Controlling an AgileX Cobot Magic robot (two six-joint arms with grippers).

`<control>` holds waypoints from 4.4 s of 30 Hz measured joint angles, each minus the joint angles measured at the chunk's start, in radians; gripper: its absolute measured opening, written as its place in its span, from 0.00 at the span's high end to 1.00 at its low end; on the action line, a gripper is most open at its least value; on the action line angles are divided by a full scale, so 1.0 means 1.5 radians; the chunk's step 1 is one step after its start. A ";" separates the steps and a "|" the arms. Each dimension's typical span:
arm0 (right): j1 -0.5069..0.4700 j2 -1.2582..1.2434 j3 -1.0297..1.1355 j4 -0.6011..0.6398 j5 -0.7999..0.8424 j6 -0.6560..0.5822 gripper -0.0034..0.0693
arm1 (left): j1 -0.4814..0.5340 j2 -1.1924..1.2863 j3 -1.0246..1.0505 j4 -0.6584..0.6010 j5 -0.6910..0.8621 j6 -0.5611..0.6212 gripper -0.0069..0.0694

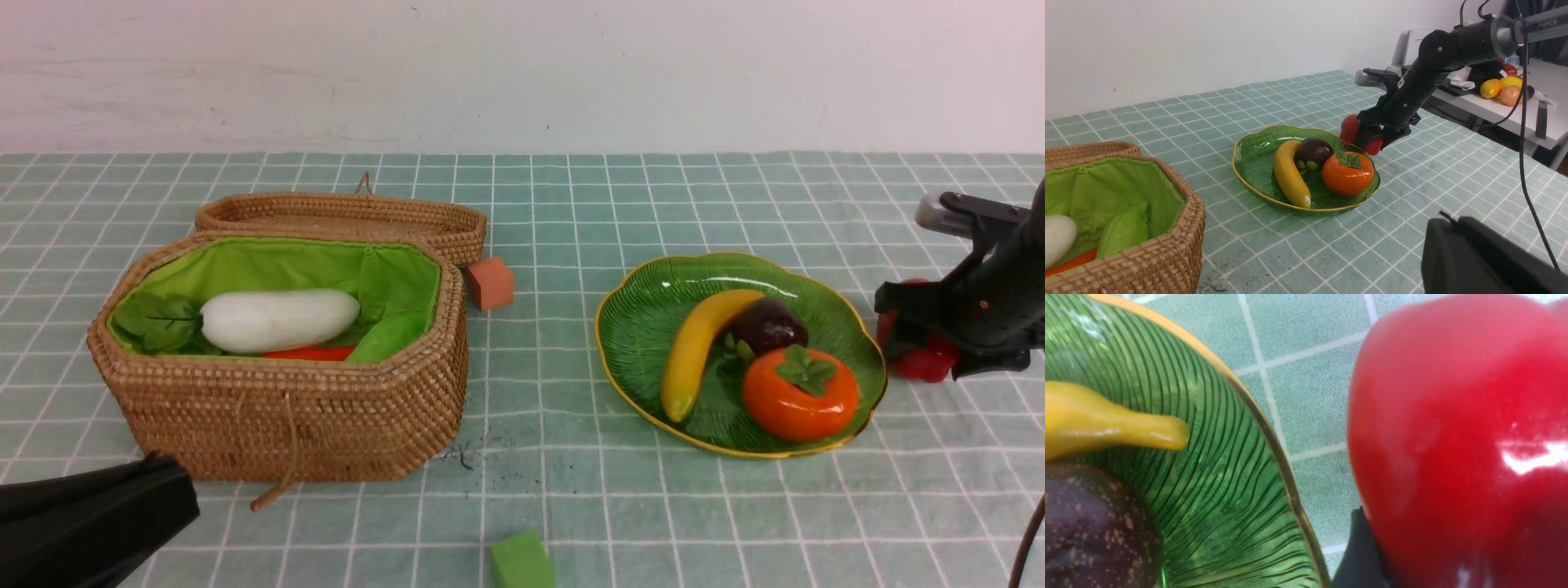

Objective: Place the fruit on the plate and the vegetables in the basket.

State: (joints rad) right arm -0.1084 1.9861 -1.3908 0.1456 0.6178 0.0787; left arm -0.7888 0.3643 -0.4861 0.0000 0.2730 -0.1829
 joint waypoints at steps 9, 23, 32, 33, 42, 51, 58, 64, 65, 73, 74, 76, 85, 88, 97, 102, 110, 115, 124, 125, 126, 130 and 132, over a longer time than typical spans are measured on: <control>0.000 -0.017 0.000 -0.001 0.034 -0.029 0.25 | 0.000 0.000 0.000 0.000 -0.001 0.000 0.90; 0.138 -0.269 0.000 0.128 0.173 -0.220 0.25 | 0.098 0.000 0.000 0.164 0.077 -0.159 0.93; 0.410 -0.237 -0.054 0.460 0.037 -0.589 0.25 | 0.152 0.000 0.000 0.264 0.146 -0.305 0.93; 0.437 -0.216 -0.073 0.487 0.024 -0.627 0.25 | 0.152 0.000 0.000 0.264 0.147 -0.308 0.93; 0.513 -0.012 -0.248 0.548 -0.008 -0.694 0.25 | 0.152 0.000 0.000 0.265 0.149 -0.312 0.93; 0.518 0.063 -0.294 0.479 -0.001 -0.664 0.08 | 0.152 0.000 0.000 0.265 0.149 -0.312 0.93; 0.518 -0.038 -0.297 0.289 0.098 -0.527 0.08 | 0.152 0.000 0.000 0.265 0.103 -0.312 0.93; 0.518 -0.199 -0.300 0.057 0.302 -0.301 0.44 | 0.152 -0.003 0.000 0.265 0.042 -0.312 0.93; 0.518 -0.227 -0.300 0.008 0.351 -0.272 0.57 | 0.152 -0.016 0.000 0.264 0.028 -0.312 0.93; 0.518 -0.394 -0.203 -0.132 0.421 -0.102 0.97 | 0.152 -0.185 0.057 0.218 0.029 -0.292 0.93; 0.518 -0.417 -0.177 -0.137 0.422 -0.076 0.97 | 0.152 -0.207 0.068 0.207 0.032 -0.285 0.93; 0.518 -0.472 -0.115 -0.144 0.424 -0.028 0.97 | 0.152 -0.244 0.093 0.189 0.037 -0.270 0.93; 0.518 -0.686 0.114 -0.127 0.433 0.145 0.97 | 0.152 -0.253 0.126 0.168 0.143 -0.262 0.93; 0.518 -0.729 0.136 -0.123 0.433 0.152 0.97 | 0.152 -0.253 0.126 0.167 0.183 -0.262 0.93; 0.518 -0.792 0.147 -0.123 0.433 0.152 0.96 | 0.152 -0.253 0.126 0.165 0.218 -0.262 0.93; 0.488 -0.824 0.168 -0.106 0.433 0.152 0.96 | 0.152 -0.253 0.126 0.164 0.218 -0.262 0.93; 0.276 -1.001 0.367 -0.097 0.350 0.105 0.96 | 0.152 -0.253 0.126 0.164 0.218 -0.262 0.92; 0.164 -1.190 0.690 -0.123 -0.036 0.003 0.97 | 0.152 -0.253 0.126 0.164 0.218 -0.262 0.92; 0.095 -1.331 0.943 -0.127 -0.176 0.019 0.97 | 0.152 -0.253 0.126 0.165 0.220 -0.262 0.91; 0.094 -1.331 0.942 -0.128 -0.172 0.019 0.97 | 0.152 -0.253 0.126 0.165 0.220 -0.262 0.91; 0.093 -1.331 0.942 -0.128 -0.170 0.019 0.97 | 0.152 -0.253 0.126 0.165 0.219 -0.262 0.91; 0.093 -1.331 0.942 -0.120 -0.169 0.019 0.97 | 0.152 -0.253 0.126 0.165 0.221 -0.262 0.90; 0.093 -1.331 0.942 -0.118 -0.168 0.019 0.97 | 0.152 -0.253 0.126 0.165 0.221 -0.262 0.90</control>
State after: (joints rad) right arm 0.0317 -0.0099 0.0215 -0.0308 0.3656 0.1074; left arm -0.5615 -0.0158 -0.2978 0.2471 0.6039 -0.5763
